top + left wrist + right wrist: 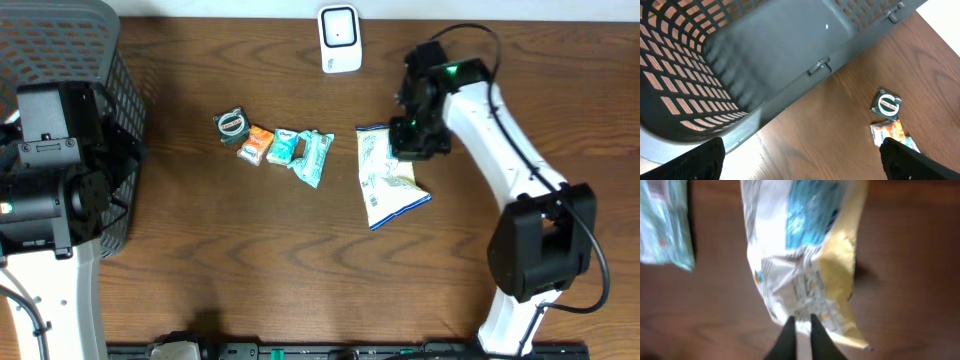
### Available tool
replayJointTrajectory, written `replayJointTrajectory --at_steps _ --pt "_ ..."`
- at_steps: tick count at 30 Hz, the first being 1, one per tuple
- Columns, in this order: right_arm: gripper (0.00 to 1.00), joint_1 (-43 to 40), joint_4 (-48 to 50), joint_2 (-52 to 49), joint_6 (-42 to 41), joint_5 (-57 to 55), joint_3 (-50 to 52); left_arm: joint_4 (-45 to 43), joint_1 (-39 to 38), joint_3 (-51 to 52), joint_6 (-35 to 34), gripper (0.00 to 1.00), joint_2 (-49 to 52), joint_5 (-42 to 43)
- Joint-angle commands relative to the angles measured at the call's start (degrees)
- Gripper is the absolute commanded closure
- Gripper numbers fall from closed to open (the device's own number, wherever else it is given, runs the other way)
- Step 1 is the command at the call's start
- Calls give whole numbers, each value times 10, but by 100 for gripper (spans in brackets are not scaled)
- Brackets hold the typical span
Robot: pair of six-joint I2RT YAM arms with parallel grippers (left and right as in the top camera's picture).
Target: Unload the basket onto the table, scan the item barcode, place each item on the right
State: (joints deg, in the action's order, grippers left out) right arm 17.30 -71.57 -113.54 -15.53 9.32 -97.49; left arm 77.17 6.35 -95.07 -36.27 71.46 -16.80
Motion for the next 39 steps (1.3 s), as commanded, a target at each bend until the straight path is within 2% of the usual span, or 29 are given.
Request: replayJointTrajectory --at_steps 1,6,12,14,17,21,22,24,26,31,37,39 --pt "99 49 -6 4 23 -59 24 2 3 3 -9 2 1 -6" --pt "99 79 16 4 -30 -131 102 2 3 3 -9 2 1 -6" --pt "99 82 136 4 -44 -133 242 2 3 3 -9 3 1 -6" --pt "99 81 149 4 -57 -133 260 2 3 3 -9 3 1 -6" --pt "99 80 124 6 -59 -131 243 2 3 3 -9 2 1 -5" --pt "98 77 60 8 -58 -142 171 2 3 3 -9 2 1 -6" --pt "98 73 35 8 -59 -159 127 2 3 3 -9 2 1 -6" --pt "96 70 30 8 -59 -175 91 2 3 3 -9 2 1 -6" --pt "94 65 48 8 -58 -178 58 2 3 3 -9 2 1 -6" --pt "93 58 114 3 -56 -181 66 2 3 3 -9 2 1 -6" --pt "88 53 258 0 -54 -219 172 2 3 3 -9 2 1 -6" --pt "76 46 313 0 -54 -229 211 2 3 3 -9 2 1 -6"
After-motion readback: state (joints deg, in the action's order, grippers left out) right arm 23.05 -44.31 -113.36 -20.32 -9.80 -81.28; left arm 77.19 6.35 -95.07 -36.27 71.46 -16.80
